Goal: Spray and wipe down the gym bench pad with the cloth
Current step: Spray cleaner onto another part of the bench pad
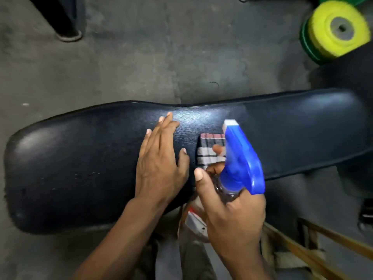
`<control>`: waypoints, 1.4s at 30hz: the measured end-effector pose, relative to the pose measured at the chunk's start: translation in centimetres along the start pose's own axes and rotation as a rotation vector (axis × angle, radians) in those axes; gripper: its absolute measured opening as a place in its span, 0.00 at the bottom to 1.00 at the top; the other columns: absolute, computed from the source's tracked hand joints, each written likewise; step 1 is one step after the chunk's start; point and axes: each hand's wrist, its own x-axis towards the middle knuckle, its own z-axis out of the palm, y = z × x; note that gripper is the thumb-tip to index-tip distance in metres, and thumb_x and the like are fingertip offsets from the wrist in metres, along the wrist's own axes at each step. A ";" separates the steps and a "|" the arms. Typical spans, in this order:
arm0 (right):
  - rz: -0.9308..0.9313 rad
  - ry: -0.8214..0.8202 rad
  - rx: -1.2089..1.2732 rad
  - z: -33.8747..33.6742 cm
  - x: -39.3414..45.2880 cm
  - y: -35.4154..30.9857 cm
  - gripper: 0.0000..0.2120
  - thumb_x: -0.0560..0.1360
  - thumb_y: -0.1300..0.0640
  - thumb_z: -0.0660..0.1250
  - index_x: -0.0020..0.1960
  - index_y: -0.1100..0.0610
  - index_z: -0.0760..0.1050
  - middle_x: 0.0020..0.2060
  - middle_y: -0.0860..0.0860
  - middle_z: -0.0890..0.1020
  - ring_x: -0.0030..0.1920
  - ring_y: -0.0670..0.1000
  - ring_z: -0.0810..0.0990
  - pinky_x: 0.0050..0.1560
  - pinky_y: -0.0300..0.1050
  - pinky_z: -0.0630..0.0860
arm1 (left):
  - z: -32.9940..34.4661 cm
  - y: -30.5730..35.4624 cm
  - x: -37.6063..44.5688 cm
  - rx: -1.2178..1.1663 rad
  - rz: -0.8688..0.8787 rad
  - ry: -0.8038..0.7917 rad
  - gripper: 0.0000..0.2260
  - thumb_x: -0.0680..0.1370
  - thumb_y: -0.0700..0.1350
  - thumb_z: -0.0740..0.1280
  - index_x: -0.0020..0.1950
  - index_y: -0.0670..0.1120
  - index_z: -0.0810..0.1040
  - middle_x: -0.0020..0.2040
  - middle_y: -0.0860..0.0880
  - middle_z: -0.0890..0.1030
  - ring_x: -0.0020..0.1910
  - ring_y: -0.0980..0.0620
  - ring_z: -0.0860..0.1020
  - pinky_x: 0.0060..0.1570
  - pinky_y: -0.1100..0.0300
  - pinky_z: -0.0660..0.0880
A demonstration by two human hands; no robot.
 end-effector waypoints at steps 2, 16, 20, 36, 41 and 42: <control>0.004 0.042 0.010 -1.7 1.5 0.1 0.19 0.75 0.43 0.74 0.56 0.57 0.84 0.42 0.40 0.87 0.45 0.40 0.86 0.52 0.33 0.79 | 1.5 1.8 0.5 0.009 0.045 -0.033 0.29 0.77 0.42 0.67 0.79 0.43 0.70 0.85 0.48 0.66 0.86 0.50 0.61 0.86 0.48 0.54; -0.158 0.315 0.165 -9.4 10.9 3.6 0.35 0.76 0.42 0.79 0.77 0.53 0.71 0.50 0.42 0.85 0.42 0.54 0.83 0.52 0.53 0.83 | 9.3 8.0 1.6 0.081 0.133 -0.218 0.26 0.80 0.40 0.70 0.79 0.44 0.71 0.84 0.47 0.67 0.86 0.48 0.61 0.85 0.44 0.55; -0.127 0.231 0.207 -9.4 11.3 5.6 0.27 0.75 0.38 0.80 0.69 0.28 0.72 0.55 0.48 0.86 0.45 0.64 0.85 0.54 0.67 0.82 | 10.4 8.4 1.7 0.085 0.136 -0.242 0.28 0.79 0.39 0.69 0.80 0.45 0.71 0.84 0.48 0.67 0.86 0.49 0.61 0.86 0.46 0.54; 0.055 0.204 -0.066 -10.9 10.7 9.6 0.22 0.79 0.48 0.77 0.69 0.38 0.73 0.55 0.23 0.81 0.58 0.35 0.83 0.64 0.40 0.77 | 12.1 8.4 1.7 0.103 0.152 -0.253 0.27 0.77 0.39 0.70 0.77 0.44 0.73 0.84 0.47 0.68 0.86 0.49 0.62 0.85 0.44 0.56; 0.090 0.186 -0.043 -11.5 10.8 9.9 0.29 0.78 0.51 0.80 0.72 0.37 0.69 0.59 0.32 0.84 0.65 0.40 0.84 0.71 0.54 0.80 | 12.1 8.2 1.6 0.097 0.163 -0.266 0.26 0.79 0.41 0.69 0.78 0.44 0.72 0.84 0.47 0.67 0.86 0.49 0.61 0.85 0.45 0.55; 0.100 0.180 -0.031 -11.7 10.7 10.2 0.30 0.77 0.52 0.80 0.74 0.41 0.70 0.62 0.35 0.85 0.67 0.41 0.84 0.72 0.56 0.80 | 12.1 8.2 1.7 0.089 0.165 -0.261 0.25 0.80 0.43 0.68 0.78 0.44 0.72 0.84 0.47 0.68 0.85 0.49 0.62 0.85 0.45 0.55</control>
